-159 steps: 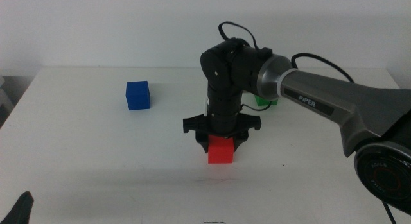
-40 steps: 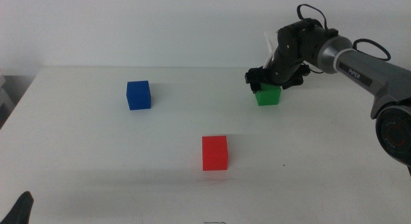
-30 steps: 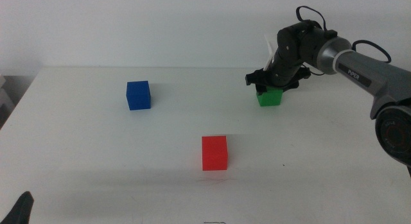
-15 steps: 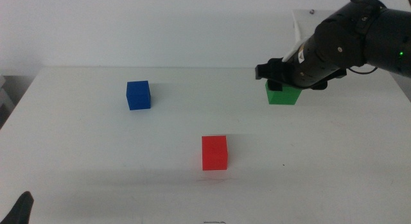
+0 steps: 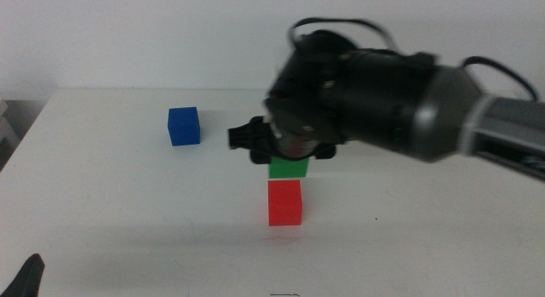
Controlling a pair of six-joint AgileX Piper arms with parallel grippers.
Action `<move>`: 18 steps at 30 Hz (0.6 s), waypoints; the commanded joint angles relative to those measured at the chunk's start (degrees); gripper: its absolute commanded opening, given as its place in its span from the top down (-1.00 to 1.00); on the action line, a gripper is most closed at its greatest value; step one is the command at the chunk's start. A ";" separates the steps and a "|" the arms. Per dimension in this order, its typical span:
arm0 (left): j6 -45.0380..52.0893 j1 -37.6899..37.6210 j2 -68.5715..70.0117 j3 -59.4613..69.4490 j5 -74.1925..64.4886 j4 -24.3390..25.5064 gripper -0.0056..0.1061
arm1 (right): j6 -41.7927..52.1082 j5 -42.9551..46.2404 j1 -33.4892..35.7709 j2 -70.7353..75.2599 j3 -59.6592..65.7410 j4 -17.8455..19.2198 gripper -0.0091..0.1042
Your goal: Stack red cubes first, then green, then blue cubes in a specific spot.
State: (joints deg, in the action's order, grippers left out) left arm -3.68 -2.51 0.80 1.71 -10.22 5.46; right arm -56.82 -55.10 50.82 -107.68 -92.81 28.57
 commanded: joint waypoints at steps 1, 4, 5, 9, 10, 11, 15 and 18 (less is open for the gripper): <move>-0.71 -0.01 1.09 -0.22 4.62 -0.21 -0.73 | -0.23 -1.98 0.36 0.21 -5.10 3.10 0.86; -0.71 -0.01 1.09 -0.22 4.62 -0.21 -0.73 | -0.23 -4.89 0.32 -2.14 -7.69 2.71 0.86; -0.71 -0.01 1.09 -0.22 4.62 -0.21 -0.73 | -0.23 -5.27 0.32 -2.50 -7.92 2.60 0.86; -0.71 -0.01 1.09 -0.22 4.62 -0.21 -0.73 | -0.23 -5.27 0.04 -3.48 -7.88 1.97 0.86; -0.71 -0.01 1.09 -0.22 4.62 -0.21 -0.73 | -0.23 -5.27 -0.26 -3.76 -7.88 1.46 0.86; -0.71 -0.01 1.09 -0.22 4.62 -0.21 -0.73 | -0.23 -5.34 -0.42 -4.14 -7.88 1.04 0.86; -0.71 -0.01 1.09 -0.22 4.62 -0.21 -0.73 | 0.50 -5.20 -1.15 -5.07 -7.88 0.52 0.86; -0.71 -0.01 1.09 -0.22 4.62 -0.21 -0.73 | 0.67 -4.99 -1.47 -5.77 -7.88 0.45 0.86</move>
State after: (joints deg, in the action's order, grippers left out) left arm -3.68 -2.51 0.80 1.71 -10.22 5.46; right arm -56.74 -60.76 49.83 -116.53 -98.85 26.79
